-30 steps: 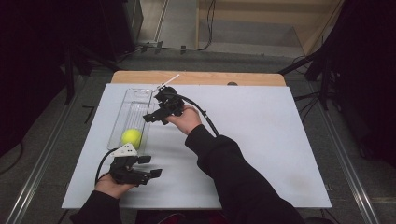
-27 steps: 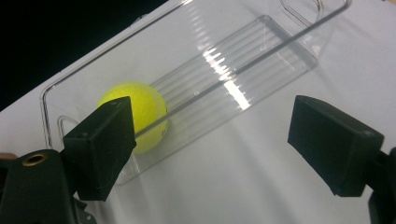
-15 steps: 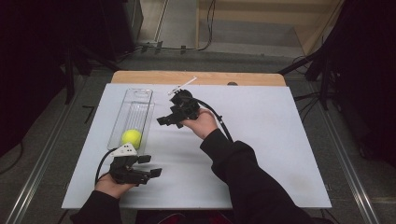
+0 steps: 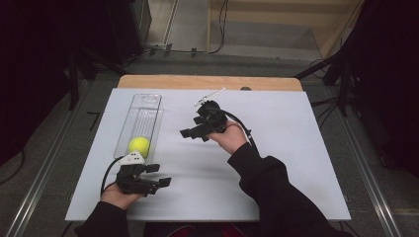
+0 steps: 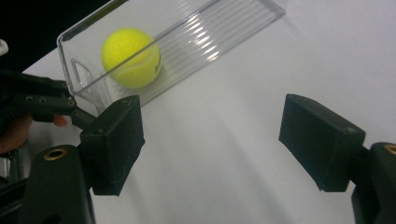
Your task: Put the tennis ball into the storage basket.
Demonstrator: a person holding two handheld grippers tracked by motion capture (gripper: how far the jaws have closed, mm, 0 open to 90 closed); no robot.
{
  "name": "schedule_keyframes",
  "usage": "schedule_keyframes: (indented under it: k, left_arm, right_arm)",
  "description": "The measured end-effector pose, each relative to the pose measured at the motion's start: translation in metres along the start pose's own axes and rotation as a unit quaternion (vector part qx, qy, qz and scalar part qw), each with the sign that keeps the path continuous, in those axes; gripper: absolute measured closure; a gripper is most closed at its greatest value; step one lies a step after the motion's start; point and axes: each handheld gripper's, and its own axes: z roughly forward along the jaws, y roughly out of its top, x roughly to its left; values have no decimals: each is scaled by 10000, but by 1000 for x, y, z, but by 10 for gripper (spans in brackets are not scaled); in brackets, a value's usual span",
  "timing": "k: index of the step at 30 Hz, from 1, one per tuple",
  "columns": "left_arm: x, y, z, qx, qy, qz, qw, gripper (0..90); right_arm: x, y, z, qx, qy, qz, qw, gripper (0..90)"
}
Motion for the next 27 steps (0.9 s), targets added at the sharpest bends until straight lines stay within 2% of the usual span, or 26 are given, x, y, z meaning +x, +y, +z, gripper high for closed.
schedule_keyframes:
  k: [6, 16, 21, 27]
  left_arm:
    - [-1, 0, 0, -7, 21, -2, 10000, 245]
    - [-1, 0, 0, -8, 52, -12, 10000, 245]
    - [-1, 0, 1, 10, 51, 8, 10000, 245]
    - [-2, 0, 1, 6, 37, 9, 10000, 245]
  right_arm:
    - [-1, -15, -6, -32, 5, -77, 10000, 205]
    - [-10, -43, -21, -52, -1, 22, 10000, 206]
    - [-16, -57, -29, -134, 26, 104, 9999, 207]
    - [-19, -68, -36, -228, -50, 127, 9996, 207]
